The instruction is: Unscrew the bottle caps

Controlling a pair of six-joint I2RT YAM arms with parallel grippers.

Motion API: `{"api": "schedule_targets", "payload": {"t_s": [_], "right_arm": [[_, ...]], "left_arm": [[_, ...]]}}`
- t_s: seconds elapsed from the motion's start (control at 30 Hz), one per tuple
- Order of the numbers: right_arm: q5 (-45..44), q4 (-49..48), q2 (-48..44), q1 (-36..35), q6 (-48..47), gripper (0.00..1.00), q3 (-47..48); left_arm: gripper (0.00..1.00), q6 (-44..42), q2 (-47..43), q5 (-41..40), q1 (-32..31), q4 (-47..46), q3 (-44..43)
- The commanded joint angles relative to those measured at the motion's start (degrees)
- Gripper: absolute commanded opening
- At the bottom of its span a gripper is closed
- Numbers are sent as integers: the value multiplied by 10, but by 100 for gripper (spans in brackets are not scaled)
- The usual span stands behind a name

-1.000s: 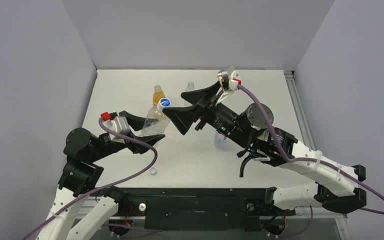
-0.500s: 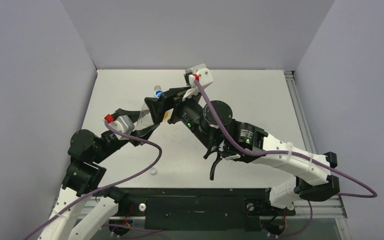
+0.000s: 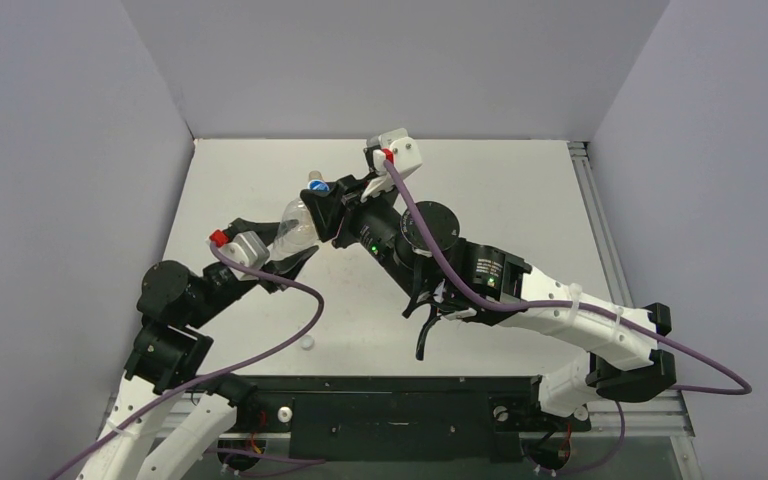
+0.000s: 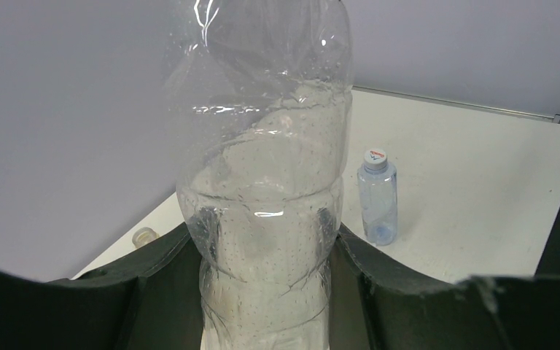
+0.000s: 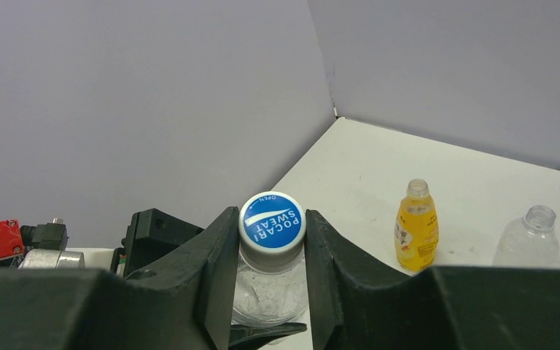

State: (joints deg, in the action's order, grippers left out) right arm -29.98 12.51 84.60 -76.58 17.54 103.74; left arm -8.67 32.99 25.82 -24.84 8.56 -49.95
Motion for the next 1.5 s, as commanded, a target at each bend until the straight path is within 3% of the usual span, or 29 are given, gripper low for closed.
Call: {"api": "schedule_targets", "payload": {"t_s": [0.0, 0.17, 0.3, 0.47, 0.67, 0.83, 1.03, 1.1, 1.17, 1.27, 1.37, 1.47], "right_arm": [[-4, -26, -10, 1, 6, 20, 7], [4, -26, -21, 6, 3, 6, -7], [71, -34, -55, 29, 4, 0, -42], [239, -85, -116, 90, 29, 0, -119], [392, -171, -199, 98, 17, 0, -232], [460, -191, -242, 100, 12, 0, -266], [470, -206, -270, 100, 1, 0, -288], [464, -192, -266, 100, -1, 4, -284], [447, -171, -256, 100, -2, 15, -269], [413, -144, -236, 98, 6, 41, -248], [331, -108, -224, 93, 15, 55, -221], [234, -98, -215, 68, 13, 63, -208]], "left_arm": [[13, -2, -6, -9, -3, -19, -1], [13, 11, -5, 3, -3, -17, -4], [15, 51, -8, 91, -3, 4, -19], [16, 128, 0, 222, -3, 24, -40], [16, 236, 23, 297, -3, 0, -67], [15, 275, 23, 292, -2, -16, -73], [16, 347, 36, 347, -2, -48, -79], [16, 358, 42, 355, -2, -52, -80], [16, 347, 44, 352, -2, -50, -79], [16, 299, 45, 322, -2, -28, -81], [16, 205, 41, 253, -2, 20, -85], [16, 146, 27, 175, -2, 31, -72]]}}
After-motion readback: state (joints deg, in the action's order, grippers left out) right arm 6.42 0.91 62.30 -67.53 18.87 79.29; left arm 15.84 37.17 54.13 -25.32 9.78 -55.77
